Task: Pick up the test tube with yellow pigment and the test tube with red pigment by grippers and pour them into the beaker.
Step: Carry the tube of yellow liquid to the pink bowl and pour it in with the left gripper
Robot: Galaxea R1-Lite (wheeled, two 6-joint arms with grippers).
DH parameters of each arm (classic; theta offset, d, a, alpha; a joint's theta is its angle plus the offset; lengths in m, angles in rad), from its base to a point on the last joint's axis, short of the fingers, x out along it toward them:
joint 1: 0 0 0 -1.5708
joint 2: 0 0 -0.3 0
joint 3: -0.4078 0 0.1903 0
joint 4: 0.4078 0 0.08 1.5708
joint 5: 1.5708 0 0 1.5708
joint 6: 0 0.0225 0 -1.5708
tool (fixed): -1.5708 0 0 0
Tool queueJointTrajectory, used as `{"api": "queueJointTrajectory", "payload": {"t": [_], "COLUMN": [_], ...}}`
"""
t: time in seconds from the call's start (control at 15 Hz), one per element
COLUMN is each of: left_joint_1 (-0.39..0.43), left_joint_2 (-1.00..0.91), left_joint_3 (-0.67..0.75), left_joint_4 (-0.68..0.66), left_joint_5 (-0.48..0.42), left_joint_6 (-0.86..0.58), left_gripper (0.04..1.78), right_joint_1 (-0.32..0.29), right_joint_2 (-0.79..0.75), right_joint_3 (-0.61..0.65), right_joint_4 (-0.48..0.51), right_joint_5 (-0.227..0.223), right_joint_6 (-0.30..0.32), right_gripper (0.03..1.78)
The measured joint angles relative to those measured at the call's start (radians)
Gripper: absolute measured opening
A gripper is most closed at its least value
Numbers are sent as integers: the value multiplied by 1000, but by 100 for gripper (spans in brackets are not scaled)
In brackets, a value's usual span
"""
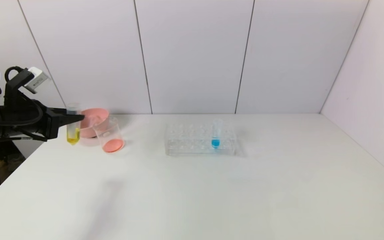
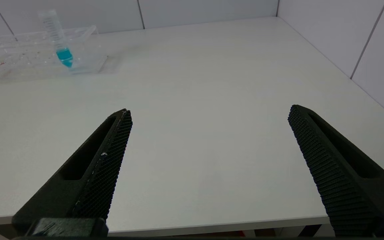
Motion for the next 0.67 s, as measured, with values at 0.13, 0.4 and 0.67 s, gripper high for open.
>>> {"api": "queueJointTrajectory", "payload": {"t": [0.13, 0.4, 0.67], "left_joint_1": [7, -8, -56], "left_joint_2": [40, 152, 254], "left_joint_3": [-91, -263, -438], "left_joint_4": [111, 267, 396], "left_joint_5": [11, 105, 234], "left_joint_6": [67, 186, 280], "left_gripper": [43, 43, 43], "right_joint_1": [0, 0, 0], "right_joint_2": [0, 0, 0], "right_joint_3": [0, 0, 0], "right_joint_4": [0, 0, 0], "right_joint_5": [0, 0, 0], "right_joint_6": [0, 0, 0], "right_gripper": [171, 171, 171]}}
